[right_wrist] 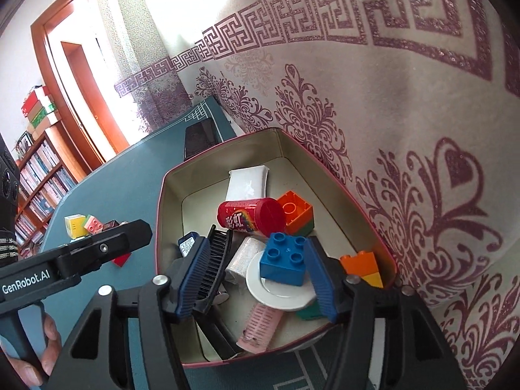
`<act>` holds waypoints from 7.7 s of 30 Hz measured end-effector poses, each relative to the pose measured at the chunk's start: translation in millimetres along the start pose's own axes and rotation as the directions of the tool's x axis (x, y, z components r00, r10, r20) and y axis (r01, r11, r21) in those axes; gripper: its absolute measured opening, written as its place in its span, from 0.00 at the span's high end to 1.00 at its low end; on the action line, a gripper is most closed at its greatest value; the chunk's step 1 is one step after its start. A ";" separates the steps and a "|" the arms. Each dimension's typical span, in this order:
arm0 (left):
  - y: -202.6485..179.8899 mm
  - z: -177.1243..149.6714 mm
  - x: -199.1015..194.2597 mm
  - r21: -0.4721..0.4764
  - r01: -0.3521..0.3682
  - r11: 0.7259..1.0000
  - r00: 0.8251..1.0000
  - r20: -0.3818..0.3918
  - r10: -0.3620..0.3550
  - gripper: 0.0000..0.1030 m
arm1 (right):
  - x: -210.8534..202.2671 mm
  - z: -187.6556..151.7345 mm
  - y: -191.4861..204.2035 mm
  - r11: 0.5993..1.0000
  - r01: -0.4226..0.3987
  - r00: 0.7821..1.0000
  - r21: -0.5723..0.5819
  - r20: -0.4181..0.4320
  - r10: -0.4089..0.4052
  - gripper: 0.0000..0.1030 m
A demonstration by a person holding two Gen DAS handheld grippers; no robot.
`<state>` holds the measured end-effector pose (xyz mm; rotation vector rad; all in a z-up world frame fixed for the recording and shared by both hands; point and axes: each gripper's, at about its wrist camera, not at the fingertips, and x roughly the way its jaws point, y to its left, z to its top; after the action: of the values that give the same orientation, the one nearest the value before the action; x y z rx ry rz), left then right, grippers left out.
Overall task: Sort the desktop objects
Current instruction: 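Carry the black comb and blue block into the red tin and release both, then move both open tools back toward the red block and gold ring, then grasp the red block with left tool while right tool grasps the gold ring, then carry the red block and gold ring into the red tin and release both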
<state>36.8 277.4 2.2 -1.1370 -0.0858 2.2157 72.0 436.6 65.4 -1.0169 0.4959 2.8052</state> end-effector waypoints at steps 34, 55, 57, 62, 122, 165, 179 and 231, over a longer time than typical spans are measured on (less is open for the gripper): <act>127.6 -19.4 -29.9 -0.167 -0.276 0.947 0.961 -0.048 0.272 0.44 | -4.4 -27.9 78.7 0.987 -0.125 0.992 -0.105 -0.019 0.123 0.20; 149.1 10.2 16.6 -0.165 -0.316 0.934 0.948 -0.088 0.305 0.39 | 13.1 -62.3 123.7 0.939 -0.257 0.963 -0.229 -0.136 0.230 0.20; 154.8 12.3 16.8 -0.171 -0.326 0.930 0.945 -0.079 0.316 0.33 | 15.1 -64.2 125.5 0.936 -0.260 0.962 -0.236 -0.145 0.231 0.20; 170.4 10.3 11.6 -0.182 -0.339 0.923 0.941 -0.067 0.332 0.32 | 20.1 -66.8 125.1 0.937 -0.262 0.960 -0.232 -0.159 0.229 0.20; 203.9 -49.9 -47.8 -0.184 -0.370 0.911 0.927 -0.011 0.375 0.66 | 85.3 -21.4 209.9 0.902 -0.216 0.940 -0.374 -0.331 0.088 0.32; 197.7 -58.0 -38.0 -0.213 -0.368 0.905 0.927 -0.012 0.374 0.66 | 119.1 -4.5 218.6 0.911 -0.176 0.957 -0.374 -0.282 0.070 0.65; 184.0 -61.2 -48.3 -0.203 -0.351 0.914 0.931 0.029 0.363 0.66 | 25.5 -12.9 160.4 0.949 -0.162 0.977 -0.271 -0.178 0.116 0.65; -16.0 -3.1 -23.0 0.111 -0.132 0.985 0.990 0.058 0.126 0.67 | -16.7 -22.3 15.5 0.993 -0.055 0.998 -0.106 -0.016 0.053 0.56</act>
<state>57.0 276.5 21.8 -1.0505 0.0955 2.3316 94.9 414.5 64.1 -1.0584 0.3851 2.9023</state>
